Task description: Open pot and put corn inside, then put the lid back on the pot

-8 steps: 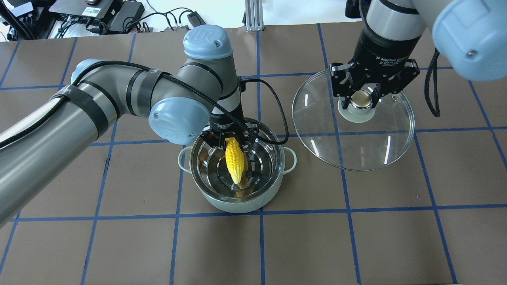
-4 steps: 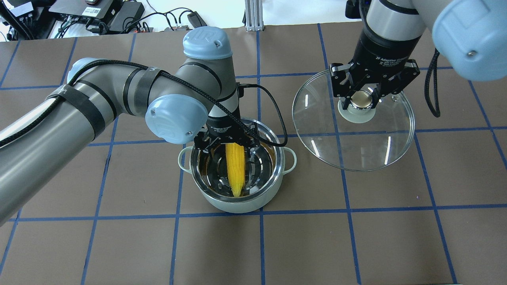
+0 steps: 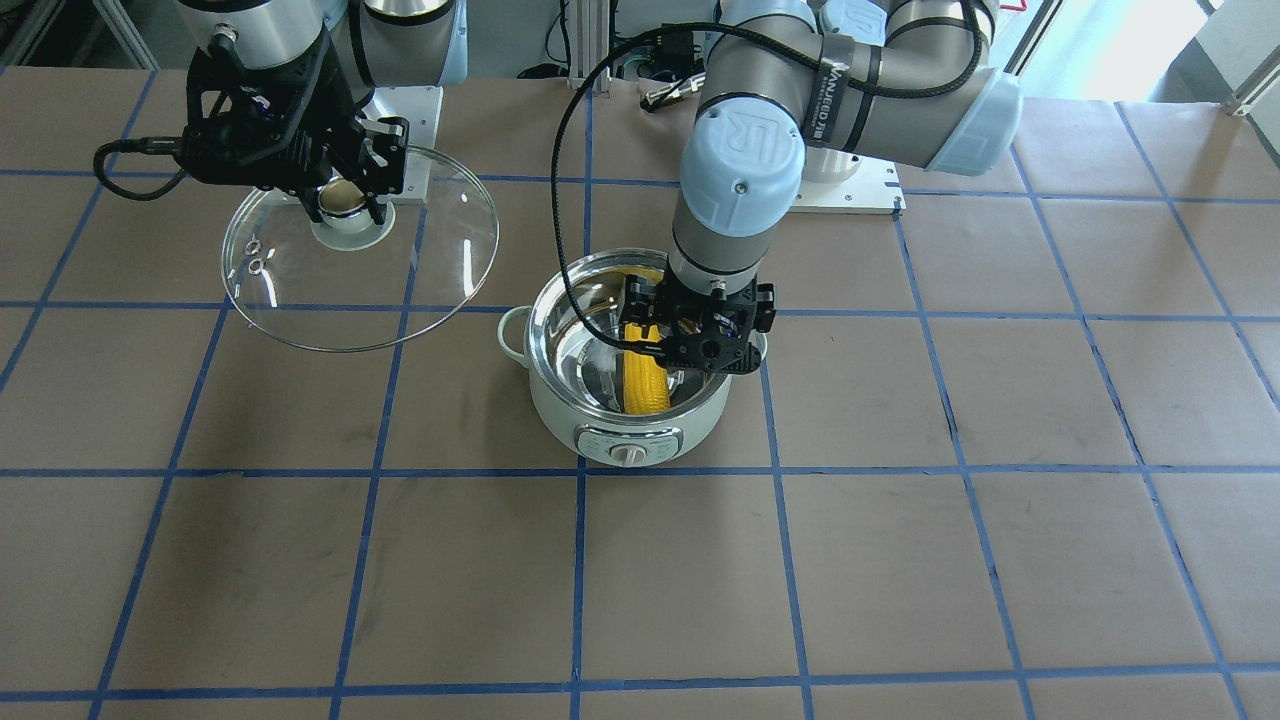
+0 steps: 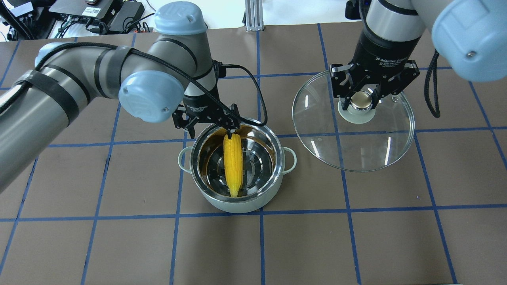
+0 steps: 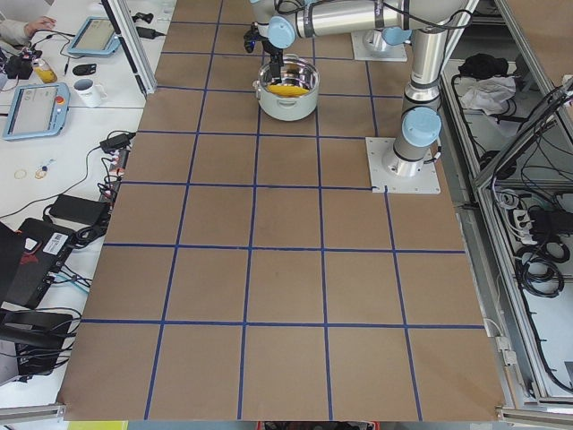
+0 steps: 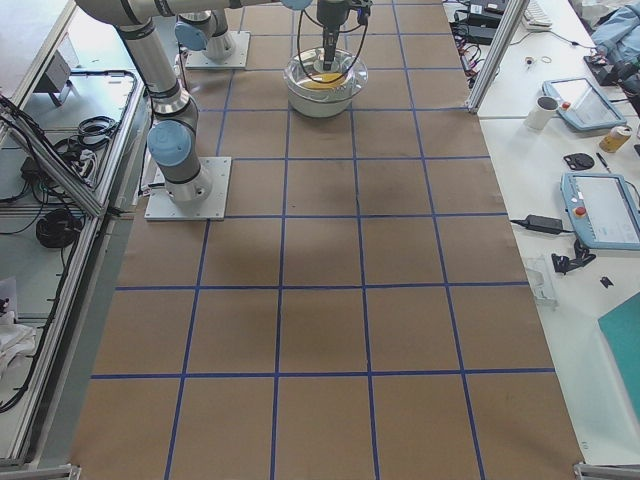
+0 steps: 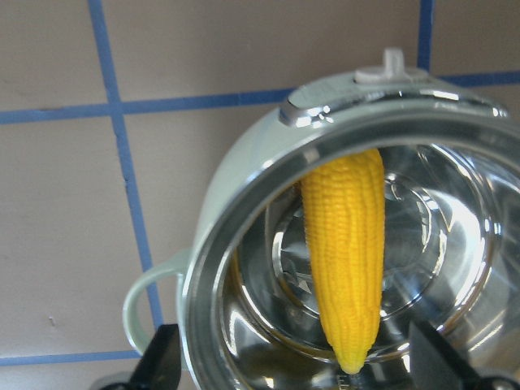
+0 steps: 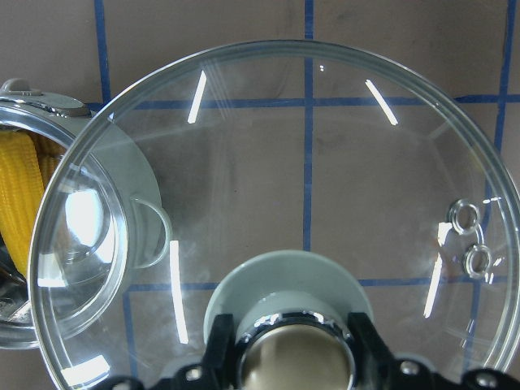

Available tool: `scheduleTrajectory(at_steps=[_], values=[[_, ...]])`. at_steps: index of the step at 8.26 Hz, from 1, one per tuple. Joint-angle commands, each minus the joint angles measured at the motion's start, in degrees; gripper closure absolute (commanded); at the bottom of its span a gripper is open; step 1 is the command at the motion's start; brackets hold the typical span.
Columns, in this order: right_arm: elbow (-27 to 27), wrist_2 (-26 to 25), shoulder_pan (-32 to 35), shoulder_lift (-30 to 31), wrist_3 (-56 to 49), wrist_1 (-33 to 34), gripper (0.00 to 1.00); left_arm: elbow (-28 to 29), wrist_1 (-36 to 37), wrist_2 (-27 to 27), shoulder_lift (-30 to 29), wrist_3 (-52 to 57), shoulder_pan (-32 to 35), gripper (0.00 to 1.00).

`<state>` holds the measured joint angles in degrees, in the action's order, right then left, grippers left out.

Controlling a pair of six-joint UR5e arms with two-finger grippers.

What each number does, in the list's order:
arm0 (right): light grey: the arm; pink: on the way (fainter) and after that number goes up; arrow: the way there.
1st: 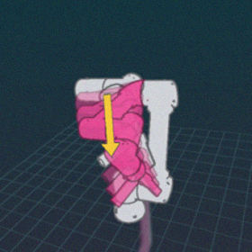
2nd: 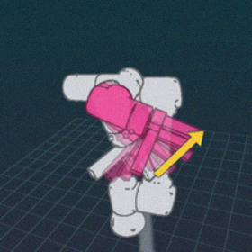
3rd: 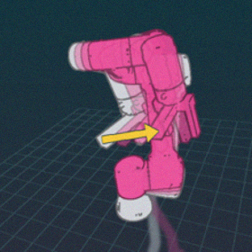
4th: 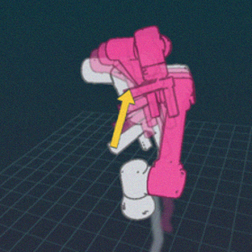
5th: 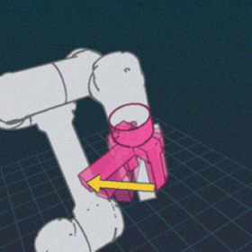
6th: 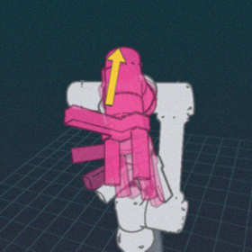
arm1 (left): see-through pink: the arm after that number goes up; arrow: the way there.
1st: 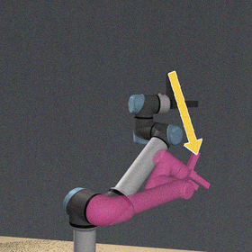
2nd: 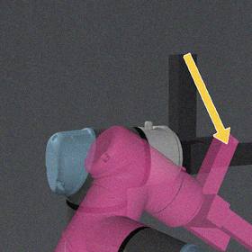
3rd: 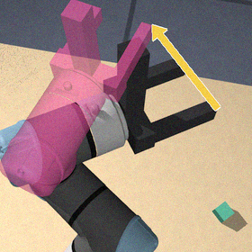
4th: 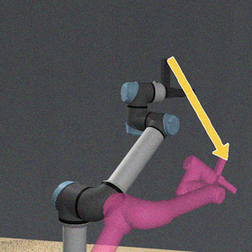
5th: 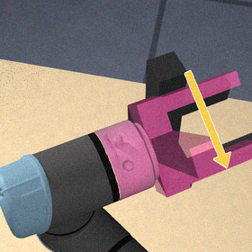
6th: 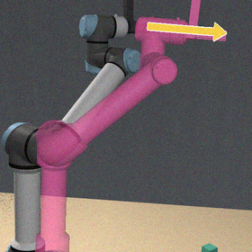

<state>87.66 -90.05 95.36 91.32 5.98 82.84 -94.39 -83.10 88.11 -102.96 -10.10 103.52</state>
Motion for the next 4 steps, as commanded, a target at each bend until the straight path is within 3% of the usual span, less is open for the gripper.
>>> scheduleTrajectory(at_steps=[1,3,4], values=[[0.05,0.14,0.09,0.0,0.43,0.21,0.77,4.64,-1.98,0.22,0.39,4.81,-8.83,0.0],[0.14,0.58,1.48,-0.43,3.49,0.65,0.78,7.01,-4.59,1.27,0.31,10.5,-13.06,0.0],[0.14,0.5,4.71,-1.83,7.86,1.35,0.79,8.33,-5.66,6.24,0.39,16.81,-14.12,0.0]])
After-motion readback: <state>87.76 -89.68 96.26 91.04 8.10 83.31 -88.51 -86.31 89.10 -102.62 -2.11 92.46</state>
